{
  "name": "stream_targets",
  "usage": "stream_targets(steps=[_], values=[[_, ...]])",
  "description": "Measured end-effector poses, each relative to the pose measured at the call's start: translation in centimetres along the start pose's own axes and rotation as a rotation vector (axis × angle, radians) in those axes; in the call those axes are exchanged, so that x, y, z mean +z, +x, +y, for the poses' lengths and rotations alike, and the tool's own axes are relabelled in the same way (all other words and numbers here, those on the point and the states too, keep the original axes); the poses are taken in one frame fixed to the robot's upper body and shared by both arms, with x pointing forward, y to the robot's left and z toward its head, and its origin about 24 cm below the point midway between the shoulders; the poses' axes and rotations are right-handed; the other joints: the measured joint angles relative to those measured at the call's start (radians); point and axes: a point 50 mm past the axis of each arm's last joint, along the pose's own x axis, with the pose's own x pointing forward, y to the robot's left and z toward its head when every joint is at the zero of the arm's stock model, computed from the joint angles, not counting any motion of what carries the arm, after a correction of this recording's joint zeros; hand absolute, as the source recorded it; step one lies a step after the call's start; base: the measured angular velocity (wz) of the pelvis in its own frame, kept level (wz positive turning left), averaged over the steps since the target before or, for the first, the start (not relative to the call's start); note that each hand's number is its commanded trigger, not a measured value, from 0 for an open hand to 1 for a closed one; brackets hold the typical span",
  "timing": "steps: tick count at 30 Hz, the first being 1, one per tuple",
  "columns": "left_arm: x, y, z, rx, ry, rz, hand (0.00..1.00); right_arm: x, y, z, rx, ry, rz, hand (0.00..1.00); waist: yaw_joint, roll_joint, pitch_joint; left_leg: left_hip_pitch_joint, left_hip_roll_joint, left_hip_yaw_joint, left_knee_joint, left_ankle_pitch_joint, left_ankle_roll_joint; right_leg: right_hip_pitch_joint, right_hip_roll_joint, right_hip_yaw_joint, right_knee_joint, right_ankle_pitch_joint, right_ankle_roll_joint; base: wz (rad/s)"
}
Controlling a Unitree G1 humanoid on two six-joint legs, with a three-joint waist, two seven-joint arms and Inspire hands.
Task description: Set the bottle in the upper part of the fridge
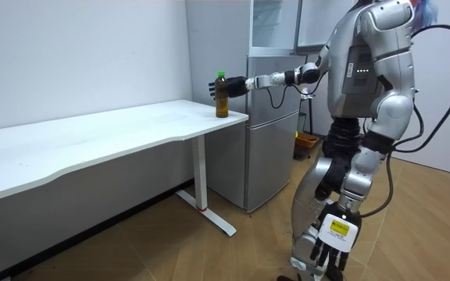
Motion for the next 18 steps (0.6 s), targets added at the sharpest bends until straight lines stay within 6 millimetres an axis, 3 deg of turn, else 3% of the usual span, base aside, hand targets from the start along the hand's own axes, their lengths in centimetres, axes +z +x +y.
stream_targets(steps=[7, 12, 18], values=[[0.3, 0.1, 0.1, 0.001, 0.001, -0.006, 0.00, -2.2, -0.1, -1.3, -0.068, -0.017, 0.088, 0.00, 0.003, 0.007, 0.0013, -0.014, 0.000, -0.008, -0.007, 0.002, -0.001, -0.013, 0.000, -0.008, 0.004, 0.000, 0.000, 0.02], [0.8, 0.1, -0.1, -0.005, 0.011, -0.017, 0.00, -1.8, 0.0, -1.5, -0.080, -0.017, 0.056, 0.00, 0.005, 0.017, 0.0019, -0.042, 0.002, -0.004, -0.006, 0.010, -0.002, -0.050, -0.004, -0.001, 0.027, -0.001, -0.002, 0.00], [1.7, 0.3, 0.0, -0.006, 0.016, -0.051, 0.00, -1.1, 0.2, -1.9, -0.099, -0.010, 0.003, 0.00, 0.026, 0.033, 0.0111, -0.069, 0.004, 0.000, -0.007, 0.020, -0.002, -0.093, -0.009, 0.011, 0.054, -0.003, -0.011, -0.05]])
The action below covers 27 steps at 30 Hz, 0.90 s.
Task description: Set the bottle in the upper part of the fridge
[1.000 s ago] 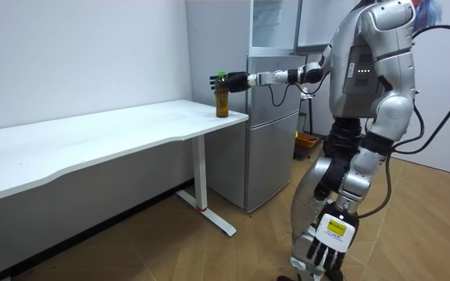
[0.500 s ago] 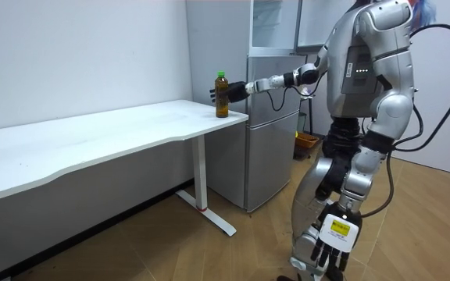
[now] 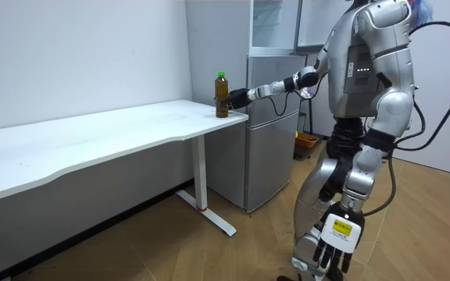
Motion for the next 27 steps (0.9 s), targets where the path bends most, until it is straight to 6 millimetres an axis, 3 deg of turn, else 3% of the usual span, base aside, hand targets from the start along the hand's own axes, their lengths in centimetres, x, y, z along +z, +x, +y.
stream_targets(steps=[10, 27], values=[[0.1, 0.0, -0.1, -0.013, -0.053, -0.009, 0.00, 0.2, 0.2, -0.3, -0.010, -0.025, -0.024, 0.00, 0.000, 0.000, 0.0014, -0.026, -0.004, 0.006, 0.017, 0.009, -0.001, -0.038, -0.015, 0.000, 0.036, -0.023, -0.005, 0.00], [1.2, 0.2, 0.1, -0.017, -0.140, -0.059, 0.00, 1.4, 0.5, 0.2, -0.096, -0.086, -0.087, 0.00, 0.004, 0.016, 0.0034, -0.058, -0.001, 0.003, 0.027, 0.011, -0.003, -0.063, -0.009, 0.001, 0.035, -0.021, -0.008, 0.00]])
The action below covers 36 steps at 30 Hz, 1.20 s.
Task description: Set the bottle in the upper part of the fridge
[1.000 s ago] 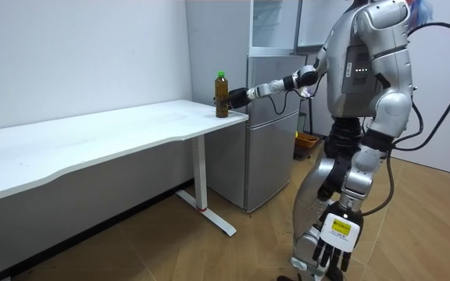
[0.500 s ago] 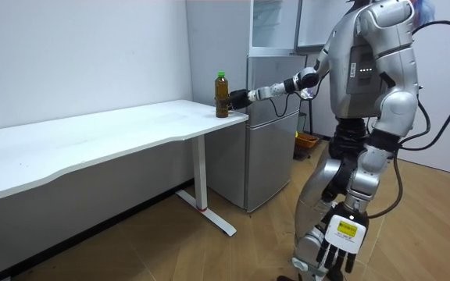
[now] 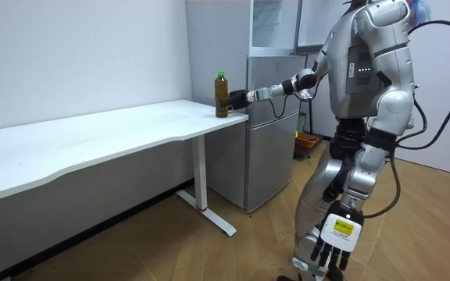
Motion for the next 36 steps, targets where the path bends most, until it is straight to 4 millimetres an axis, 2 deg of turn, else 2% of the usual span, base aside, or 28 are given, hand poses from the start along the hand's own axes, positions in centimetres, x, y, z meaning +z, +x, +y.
stream_targets(steps=[10, 19, 31, 32, 33, 36], values=[[-0.1, 0.0, -0.5, -0.020, 0.037, -0.002, 0.00, 0.5, 0.1, 0.2, -0.039, -0.050, -0.037, 0.00, 0.025, 0.003, 0.0025, -0.004, 0.000, -0.001, -0.004, 0.000, 0.000, -0.006, -0.002, -0.001, 0.000, -0.001, 0.000, 0.00], [0.1, 0.2, -0.4, -0.018, 0.039, 0.003, 0.00, 1.4, 0.2, 1.3, -0.020, -0.047, -0.066, 0.00, 0.026, 0.001, 0.0034, -0.007, -0.004, -0.004, -0.017, 0.000, 0.000, -0.007, -0.006, -0.023, -0.001, -0.003, 0.002, 0.02], [-0.1, 0.3, -0.3, -0.017, 0.039, 0.022, 0.00, 1.9, 0.2, 1.5, -0.022, -0.042, -0.088, 0.00, 0.046, -0.007, 0.0027, -0.004, -0.003, 0.003, -0.029, 0.001, -0.001, -0.016, -0.008, -0.008, 0.007, -0.006, 0.002, -0.01], [-0.1, 0.3, -0.3, -0.018, 0.039, 0.022, 0.00, 1.9, 0.2, 1.5, -0.022, -0.042, -0.088, 0.08, 0.047, -0.008, 0.0026, -0.004, -0.003, 0.003, -0.029, 0.001, -0.001, -0.016, -0.008, -0.008, 0.007, -0.006, 0.002, 0.00], [-0.1, 0.3, -0.3, -0.018, 0.039, 0.024, 0.00, 1.9, 0.2, 1.6, -0.021, -0.041, -0.089, 1.00, 0.047, -0.009, 0.0029, -0.004, -0.003, 0.003, -0.028, 0.001, -0.001, -0.016, -0.008, -0.008, 0.007, -0.006, 0.002, 0.00], [-0.1, 0.3, -0.3, -0.017, 0.039, 0.023, 0.00, 2.0, 0.2, 1.6, -0.019, -0.038, -0.089, 1.00, 0.048, -0.018, 0.0059, -0.003, -0.004, 0.003, -0.028, 0.002, -0.001, -0.017, -0.011, -0.009, 0.013, -0.008, 0.002, 0.00]])
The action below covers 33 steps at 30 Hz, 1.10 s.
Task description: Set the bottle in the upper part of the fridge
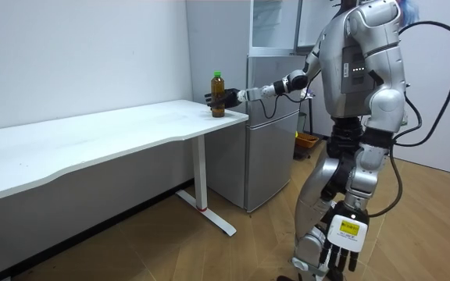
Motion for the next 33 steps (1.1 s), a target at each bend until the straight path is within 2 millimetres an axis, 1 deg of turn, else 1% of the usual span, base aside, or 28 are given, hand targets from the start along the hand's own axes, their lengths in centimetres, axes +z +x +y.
stream_targets(steps=[5, 9, 15, 25, 29, 30, 33], values=[[0.0, 0.0, 0.0, 0.000, 0.001, 0.002, 0.00, -0.1, 0.0, 0.1, 0.000, 0.024, 0.012, 1.00, 0.001, -0.003, -0.0004, 0.002, -0.002, 0.000, 0.001, 0.001, 0.001, 0.003, -0.001, -0.001, 0.001, 0.000, 0.000, 0.00], [-0.1, 0.0, 0.0, -0.001, 0.000, 0.003, 0.00, -0.6, 0.0, -0.1, 0.004, 0.056, 0.043, 1.00, 0.002, -0.002, 0.0002, 0.008, -0.002, 0.000, 0.001, 0.002, 0.002, 0.008, -0.001, -0.001, 0.003, 0.000, 0.000, 0.00], [0.1, 0.0, 0.0, -0.001, 0.000, -0.002, 0.00, -0.9, 0.0, -0.2, 0.017, 0.104, 0.073, 1.00, 0.002, 0.001, 0.0044, 0.015, -0.001, 0.000, 0.000, 0.002, 0.000, 0.017, -0.001, -0.001, -0.002, -0.001, 0.000, 0.00], [0.2, 0.0, 0.0, 0.000, -0.001, -0.006, 0.00, -0.7, 0.1, 0.0, 0.045, 0.174, 0.090, 1.00, 0.000, -0.002, 0.0030, 0.018, 0.001, 0.001, -0.009, 0.003, 0.000, 0.021, 0.006, 0.000, -0.016, 0.000, 0.000, 0.00], [0.1, 0.0, 0.2, 0.005, -0.002, -0.008, 0.00, -0.4, 0.1, 0.4, 0.066, 0.166, 0.095, 1.00, -0.011, -0.006, 0.0019, 0.016, 0.002, 0.009, -0.010, 0.003, 0.000, 0.018, 0.006, 0.003, -0.018, 0.000, 0.000, -0.01], [0.0, -0.1, 0.2, 0.007, -0.007, -0.006, 0.00, -0.3, 0.0, 0.7, 0.080, 0.168, 0.099, 1.00, -0.022, -0.006, 0.0015, 0.016, 0.003, 0.016, -0.010, 0.002, 0.000, 0.018, 0.005, 0.004, -0.018, 0.000, 0.000, 0.00], [-0.3, -0.1, 0.3, 0.013, -0.020, 0.000, 0.00, 0.4, -0.3, 1.3, 0.125, 0.181, 0.083, 1.00, -0.037, -0.010, -0.0006, 0.017, 0.003, 0.020, -0.008, 0.002, 0.001, 0.019, 0.005, 0.008, -0.018, 0.001, 0.002, -0.01]])
